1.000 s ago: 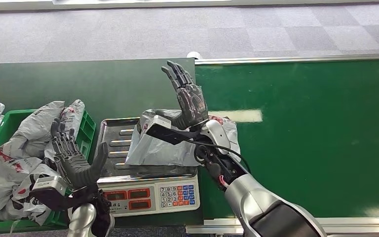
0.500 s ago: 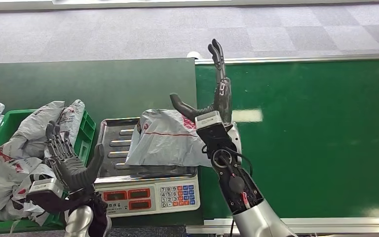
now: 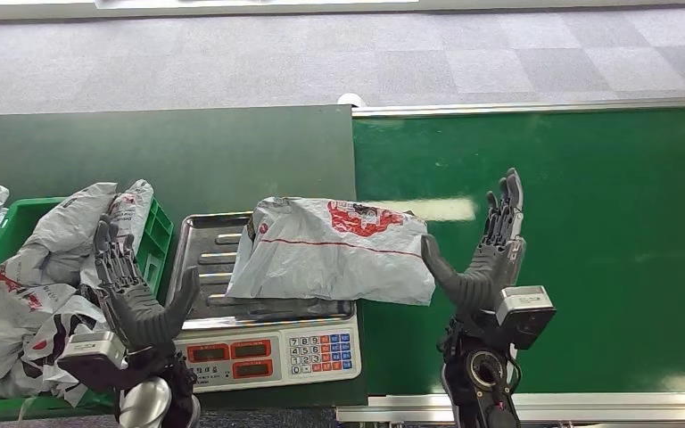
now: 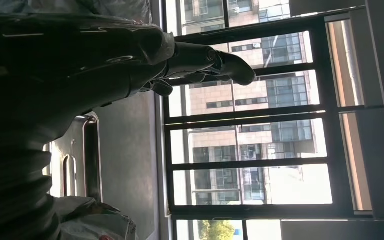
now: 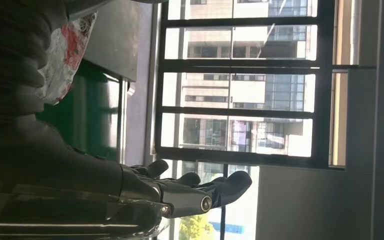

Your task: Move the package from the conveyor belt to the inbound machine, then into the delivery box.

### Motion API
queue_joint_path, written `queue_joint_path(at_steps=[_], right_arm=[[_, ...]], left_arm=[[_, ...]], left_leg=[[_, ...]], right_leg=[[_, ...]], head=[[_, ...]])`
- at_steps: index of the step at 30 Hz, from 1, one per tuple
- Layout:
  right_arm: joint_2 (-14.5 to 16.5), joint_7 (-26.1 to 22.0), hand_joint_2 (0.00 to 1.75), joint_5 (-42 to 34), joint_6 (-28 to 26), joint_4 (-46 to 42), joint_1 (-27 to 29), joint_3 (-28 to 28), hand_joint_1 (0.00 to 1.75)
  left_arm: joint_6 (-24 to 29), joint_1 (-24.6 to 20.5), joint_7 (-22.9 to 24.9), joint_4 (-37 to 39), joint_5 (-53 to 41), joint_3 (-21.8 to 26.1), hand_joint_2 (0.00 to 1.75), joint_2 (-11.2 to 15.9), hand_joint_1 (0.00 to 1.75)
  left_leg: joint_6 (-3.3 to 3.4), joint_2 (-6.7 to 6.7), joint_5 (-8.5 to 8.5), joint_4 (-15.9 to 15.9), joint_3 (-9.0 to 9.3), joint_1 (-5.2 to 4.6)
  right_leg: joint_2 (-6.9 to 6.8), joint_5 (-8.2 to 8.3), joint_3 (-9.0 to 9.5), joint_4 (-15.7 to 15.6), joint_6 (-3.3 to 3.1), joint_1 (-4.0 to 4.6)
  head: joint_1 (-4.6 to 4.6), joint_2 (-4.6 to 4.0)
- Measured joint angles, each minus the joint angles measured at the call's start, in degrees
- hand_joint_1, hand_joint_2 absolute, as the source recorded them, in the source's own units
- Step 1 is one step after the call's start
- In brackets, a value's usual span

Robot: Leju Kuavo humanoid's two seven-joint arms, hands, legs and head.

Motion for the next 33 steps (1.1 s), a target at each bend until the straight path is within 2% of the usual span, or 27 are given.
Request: queue_joint_path(at_steps=[5,8,13,20,30,33], right_arm=[[0.0,0.7,1.75,-0.7,-0.6,-0.4,3.1,-5.1,0.0],[-0.1,4.1,1.75,-1.3,1.0,-0.3,4.1,-7.0,0.0],[-0.6,11.9,1.75,0.8,8.0,1.8,4.5,-7.9,0.0],[-1.0,18.1,1.75,0.6,21.5,6.4,3.9,-7.4,0.0],[-1.0,19.7,1.75,-2.4,29.1,9.9,2.1,-6.7,0.0],[-1.0,19.7,1.75,-2.7,29.7,9.9,2.1,-6.7,0.0]], left_arm=[[0.6,0.0,0.0,0.0,-1.1,-0.9,1.75,0.4,0.0],[0.9,-0.1,0.0,0.0,-1.5,-1.2,1.75,0.6,0.0],[0.9,0.0,0.0,0.0,-1.6,-1.4,1.75,1.0,0.0],[0.8,-0.2,0.0,0.5,-1.6,-1.4,1.75,1.3,0.0],[0.7,-0.3,0.0,1.4,-1.6,-1.4,1.75,1.5,0.0],[0.7,-0.3,0.0,1.4,-1.6,-1.4,1.75,1.5,0.0]], left_leg=[[0.0,0.01,0.0,0.0,0.0,0.0],[0.0,0.02,0.0,0.0,0.0,0.0],[0.0,0.01,0.0,0.0,0.0,0.0],[0.0,-0.01,0.0,0.0,-0.02,0.0],[0.0,0.0,0.0,0.0,-0.01,0.0],[0.0,0.0,0.0,0.0,-0.01,0.0]], right_leg=[[0.0,0.0,0.0,0.0,0.0,0.0],[0.01,0.0,0.01,0.0,0.0,0.0],[0.01,0.0,0.01,0.0,0.0,0.0],[0.01,0.0,0.01,0.0,0.0,0.0],[0.01,0.0,0.01,0.0,0.0,0.0],[0.01,0.0,0.01,0.0,0.0,0.0]], head=[[-0.01,0.0],[-0.01,0.0],[-0.02,0.0],[-0.01,0.0],[-0.02,0.0],[-0.02,0.0]])
